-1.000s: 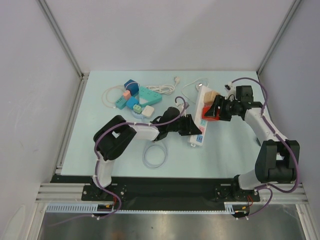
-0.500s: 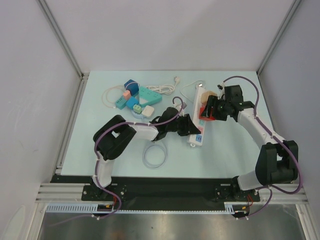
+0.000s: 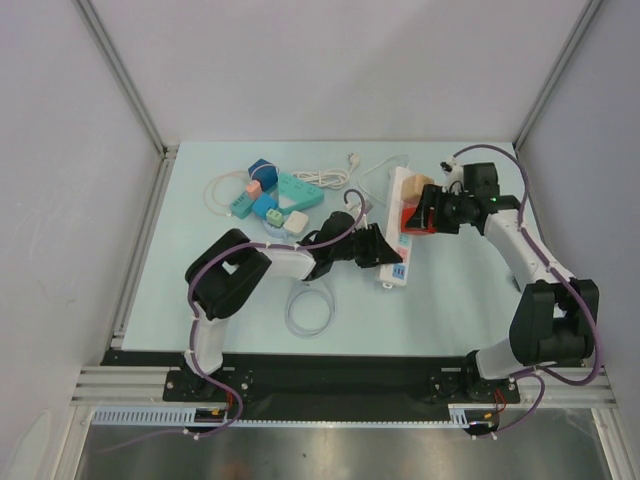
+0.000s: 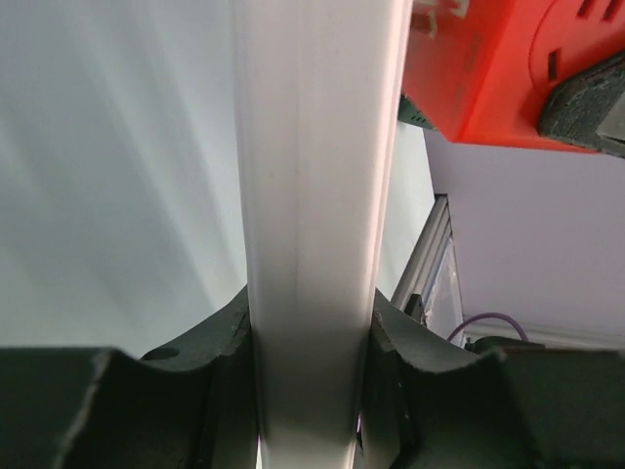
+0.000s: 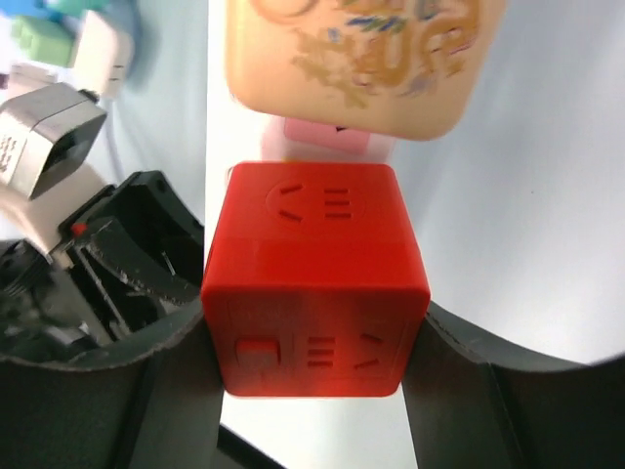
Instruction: Pull the plug off the socket
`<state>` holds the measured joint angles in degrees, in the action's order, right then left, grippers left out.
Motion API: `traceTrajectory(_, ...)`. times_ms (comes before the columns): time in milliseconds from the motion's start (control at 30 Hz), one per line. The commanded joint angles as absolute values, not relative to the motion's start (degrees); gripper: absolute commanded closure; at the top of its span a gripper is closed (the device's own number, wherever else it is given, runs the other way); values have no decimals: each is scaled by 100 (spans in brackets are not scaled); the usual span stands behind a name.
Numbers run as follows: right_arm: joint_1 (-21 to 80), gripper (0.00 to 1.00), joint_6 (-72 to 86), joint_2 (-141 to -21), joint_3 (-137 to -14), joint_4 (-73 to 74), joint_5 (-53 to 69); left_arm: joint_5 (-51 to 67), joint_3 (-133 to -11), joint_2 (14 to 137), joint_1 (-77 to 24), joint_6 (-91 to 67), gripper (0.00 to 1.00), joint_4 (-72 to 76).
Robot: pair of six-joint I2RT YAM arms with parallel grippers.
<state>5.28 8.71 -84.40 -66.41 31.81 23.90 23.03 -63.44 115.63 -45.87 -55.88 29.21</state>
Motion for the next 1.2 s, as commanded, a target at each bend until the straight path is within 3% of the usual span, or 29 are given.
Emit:
traceTrajectory(0,-324,100,-316,-7945,-6557,3690,3522,1740,-6267,11347,-4236,-5651,100,3040)
traceTrajectory(100,-501,100,-247,-7972,-6487,3753,3736,1767,-6275,11294,-4236,-5651,100,3076)
traceTrajectory(367,-351,100,18,-7778,-6740,3673,1926,1793,-6223,11153,-4236,-5511,100,3067)
traceTrajectory(767,-1546,100,-3513,-7980,-6487,3710,572,2153,-6065,11145,-4201,-5458,100,3436)
traceTrajectory(1167,-2267,100,-4535,-8885,-6434,3305,484,2320,-5968,11180,-4201,-5458,100,3594)
